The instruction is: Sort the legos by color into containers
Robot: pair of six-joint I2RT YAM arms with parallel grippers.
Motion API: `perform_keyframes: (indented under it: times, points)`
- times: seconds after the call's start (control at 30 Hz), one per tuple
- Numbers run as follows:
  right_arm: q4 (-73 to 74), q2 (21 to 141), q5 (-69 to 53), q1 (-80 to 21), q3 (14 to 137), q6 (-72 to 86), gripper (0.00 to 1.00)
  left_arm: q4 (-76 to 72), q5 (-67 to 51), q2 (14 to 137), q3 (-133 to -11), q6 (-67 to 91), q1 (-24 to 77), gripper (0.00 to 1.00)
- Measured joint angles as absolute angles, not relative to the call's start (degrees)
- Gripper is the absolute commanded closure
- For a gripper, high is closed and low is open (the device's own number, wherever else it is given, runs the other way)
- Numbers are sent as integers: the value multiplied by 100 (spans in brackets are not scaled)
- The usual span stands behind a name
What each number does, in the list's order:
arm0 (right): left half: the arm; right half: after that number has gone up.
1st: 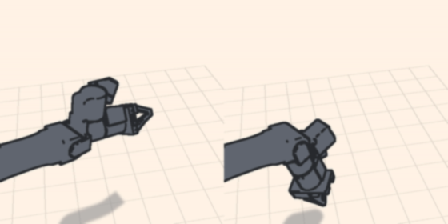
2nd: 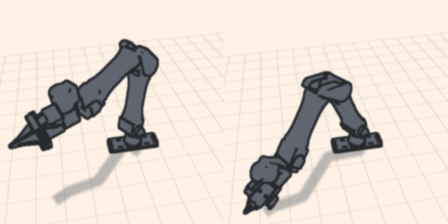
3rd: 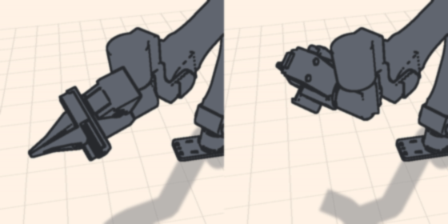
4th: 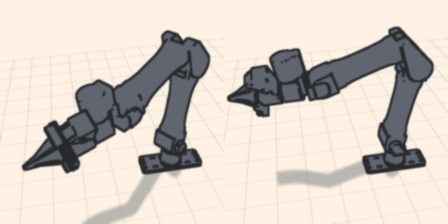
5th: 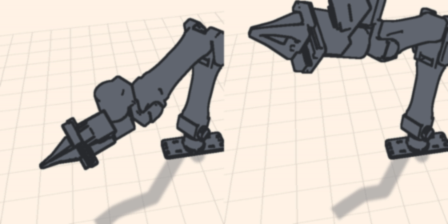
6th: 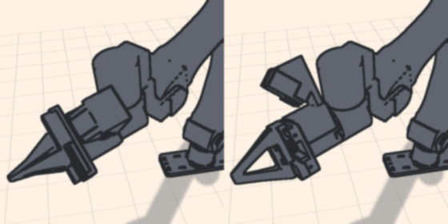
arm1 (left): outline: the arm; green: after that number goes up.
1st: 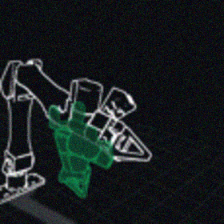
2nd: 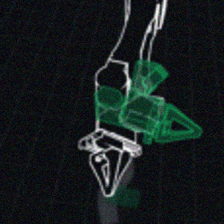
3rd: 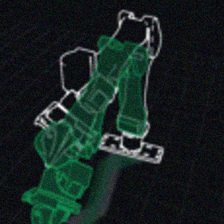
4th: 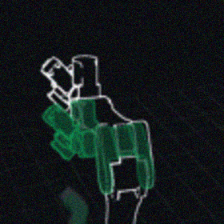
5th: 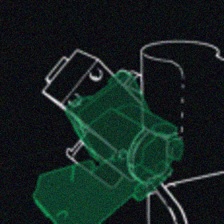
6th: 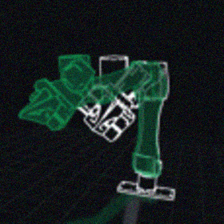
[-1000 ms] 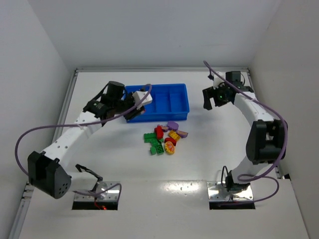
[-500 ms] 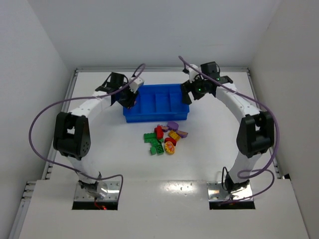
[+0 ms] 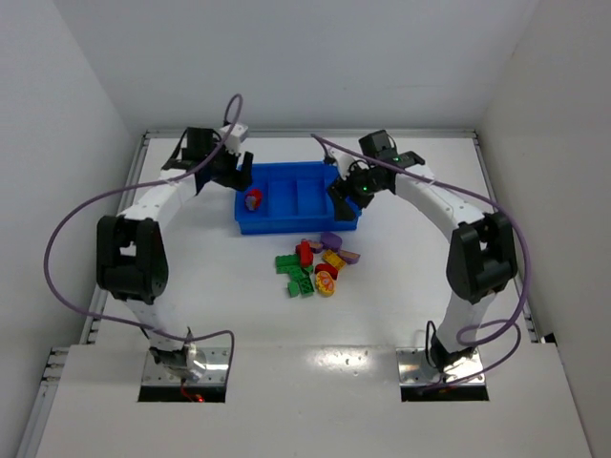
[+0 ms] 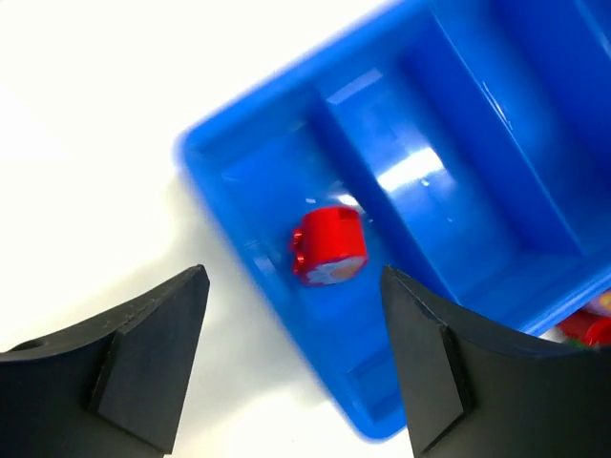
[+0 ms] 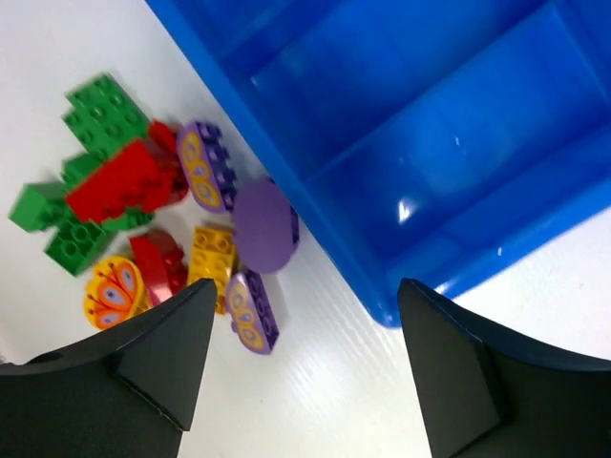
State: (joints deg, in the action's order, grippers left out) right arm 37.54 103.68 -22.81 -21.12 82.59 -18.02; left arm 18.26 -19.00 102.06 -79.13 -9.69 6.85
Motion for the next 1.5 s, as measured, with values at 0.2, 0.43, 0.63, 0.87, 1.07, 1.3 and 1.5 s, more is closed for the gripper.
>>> perform_keyframes:
  times: [0.2,0.43,0.63,0.87,1.07,1.3,1.5]
  points:
    - [3741,10337,-2244,-2650,8359,-1000,25,1256,-1205,8901,-7308,-248,499,16]
    - [3835,10283,-1129,-3522,8326,628,32,919,543,7526,-6696,279,543,8]
    - [3802,10283,-152,-3918,8267,1730,25,1026,1337,6611,-5756,377,554,7]
    - [3806,10713,268,-4235,8252,2366,23,1286,1584,5898,-5284,388,554,7]
    - [3822,11161,401,-4410,8291,2602,23,1350,1651,5800,-5260,349,554,7]
    - [3800,11557,458,-4499,8538,2711,45,1374,1671,5784,-5140,305,554,6]
    - [3800,11592,458,-4499,8567,2808,100,1406,1678,5787,-5070,217,554,6]
